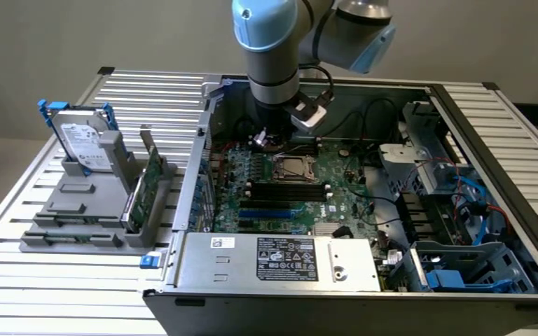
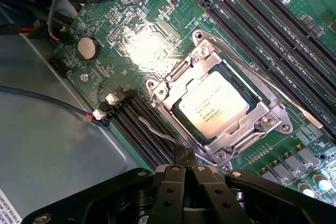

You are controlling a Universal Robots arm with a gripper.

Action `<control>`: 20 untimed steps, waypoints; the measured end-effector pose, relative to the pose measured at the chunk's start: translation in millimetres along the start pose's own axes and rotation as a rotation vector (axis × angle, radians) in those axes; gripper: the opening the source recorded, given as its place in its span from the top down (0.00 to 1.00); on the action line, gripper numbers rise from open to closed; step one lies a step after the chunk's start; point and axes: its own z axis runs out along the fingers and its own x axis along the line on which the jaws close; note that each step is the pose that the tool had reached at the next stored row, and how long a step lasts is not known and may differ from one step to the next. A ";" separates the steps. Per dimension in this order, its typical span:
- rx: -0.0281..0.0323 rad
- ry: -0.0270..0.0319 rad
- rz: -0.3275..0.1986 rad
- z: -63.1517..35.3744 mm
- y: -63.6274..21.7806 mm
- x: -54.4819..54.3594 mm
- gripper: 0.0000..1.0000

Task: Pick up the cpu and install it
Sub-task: 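Install the first cpu locking lever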

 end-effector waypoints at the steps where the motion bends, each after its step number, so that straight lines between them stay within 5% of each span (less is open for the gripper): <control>1: -0.0009 0.0004 0.005 0.2 -0.1 0.1 0.89; 8: 0.0060 0.0105 0.037 2.6 -1.0 0.8 0.89; 11: 0.0045 0.0118 0.047 2.8 -0.7 1.1 0.89; 12: -0.0036 0.0116 0.080 3.1 0.2 2.0 0.89; 20: -0.0055 0.0018 0.112 3.3 1.0 2.7 0.89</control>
